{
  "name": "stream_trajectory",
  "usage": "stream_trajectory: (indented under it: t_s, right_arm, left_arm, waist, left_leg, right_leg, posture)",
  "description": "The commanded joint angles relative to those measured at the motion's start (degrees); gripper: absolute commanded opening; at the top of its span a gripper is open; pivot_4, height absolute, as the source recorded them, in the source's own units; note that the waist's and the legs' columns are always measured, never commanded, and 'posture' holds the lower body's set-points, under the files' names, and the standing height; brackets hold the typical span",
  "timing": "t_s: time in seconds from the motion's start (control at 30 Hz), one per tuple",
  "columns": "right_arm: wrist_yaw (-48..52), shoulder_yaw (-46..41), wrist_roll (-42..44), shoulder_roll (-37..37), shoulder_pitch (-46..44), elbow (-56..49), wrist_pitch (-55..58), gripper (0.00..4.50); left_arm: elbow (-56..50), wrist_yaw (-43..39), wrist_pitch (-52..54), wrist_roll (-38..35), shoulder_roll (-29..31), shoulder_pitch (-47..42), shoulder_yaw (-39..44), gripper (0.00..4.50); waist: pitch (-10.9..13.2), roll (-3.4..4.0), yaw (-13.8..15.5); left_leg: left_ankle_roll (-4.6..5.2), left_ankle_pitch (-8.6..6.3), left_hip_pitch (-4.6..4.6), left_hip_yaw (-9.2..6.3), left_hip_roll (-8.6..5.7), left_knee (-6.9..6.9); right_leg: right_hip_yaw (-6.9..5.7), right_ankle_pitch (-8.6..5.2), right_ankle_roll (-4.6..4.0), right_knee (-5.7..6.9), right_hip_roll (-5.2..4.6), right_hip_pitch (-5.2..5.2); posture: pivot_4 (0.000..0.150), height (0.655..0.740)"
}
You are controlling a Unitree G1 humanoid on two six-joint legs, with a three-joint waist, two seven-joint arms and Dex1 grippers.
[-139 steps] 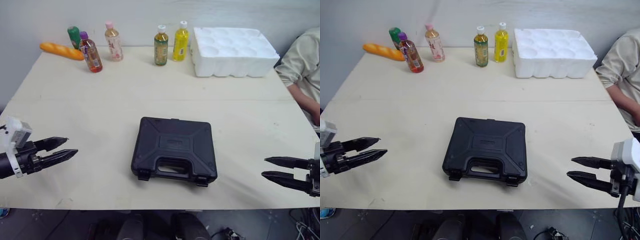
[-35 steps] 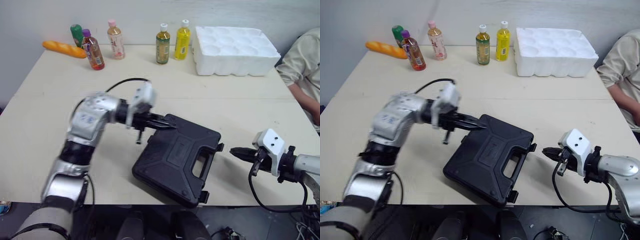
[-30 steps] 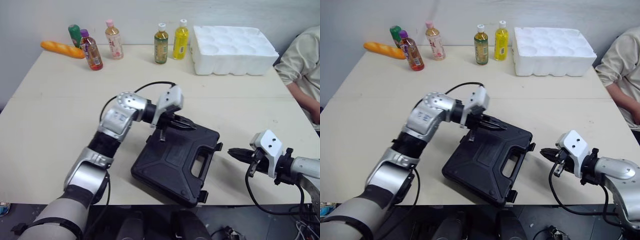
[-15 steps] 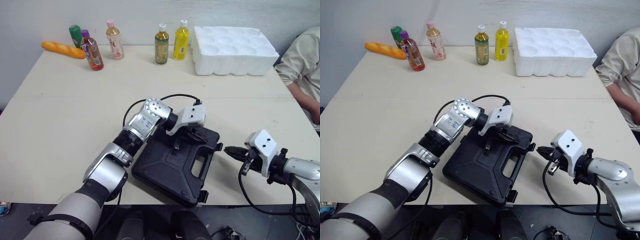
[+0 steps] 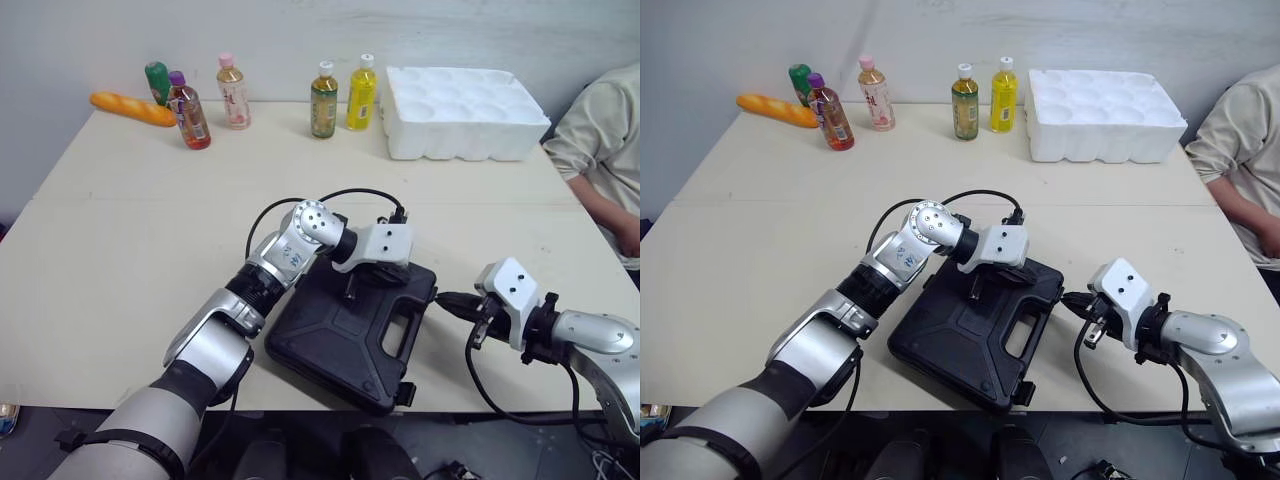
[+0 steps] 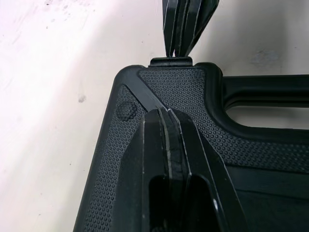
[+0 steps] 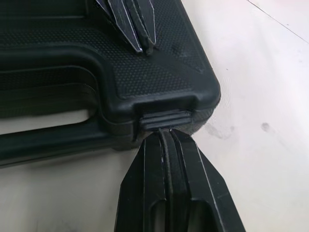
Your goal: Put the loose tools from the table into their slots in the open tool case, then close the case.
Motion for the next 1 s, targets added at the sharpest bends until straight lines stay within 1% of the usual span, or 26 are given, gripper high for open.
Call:
stream_trajectory:
  t_s: [0.03, 0.57, 0.83, 1.0]
  right_arm:
    - [0.21, -0.29, 0.38, -0.30, -1.17, -0.76, -0.55, 0.11]
    - [0.03, 3.30, 0.56, 1.05, -4.69, -1.09, 0.13, 0.11]
    - [0.78, 2.58, 2.39, 1.61, -6.02, -3.42, 1.37, 0.11]
    - [1.12, 2.90, 0.84, 1.02, -5.34, -1.78, 0.62, 0.11]
  left_arm:
    - [2.90, -2.91, 2.27, 4.17, 0.58, 3.55, -4.73, 0.04]
    - [2.50, -2.81, 2.48, 3.97, -0.20, 3.53, -4.57, 0.04]
    - [1.65, -2.46, 2.35, 4.38, -0.44, 4.30, -5.04, 0.04]
    - [1.04, -2.09, 2.53, 4.39, -1.03, 4.37, -4.88, 0.04]
  waist:
    - [-0.05, -0.03, 0.00]
    - [-0.16, -0.06, -0.34]
    - [-0.17, -0.06, -0.68]
    - [-0.17, -0.06, -0.71]
  left_leg:
    - [0.00, 0.00, 0.00, 0.00, 0.00, 0.00]
    - [0.20, -0.11, 0.02, -0.01, 0.03, -0.02]
    - [0.25, -0.15, 0.04, -0.01, 0.05, -0.05]
    - [0.26, -0.15, 0.04, -0.02, 0.05, -0.06]
  right_leg:
    - [0.00, 0.00, 0.00, 0.00, 0.00, 0.00]
    - [0.01, 0.00, 0.00, 0.00, 0.01, 0.00]
    - [0.02, 0.00, 0.00, 0.02, 0.03, -0.01]
    - [0.02, 0.00, 0.00, 0.01, 0.03, -0.01]
  posture:
    - [0.150, 0.7400]
    - [0.150, 0.7400]
    - [0.150, 0.7400]
    - [0.150, 0.7400]
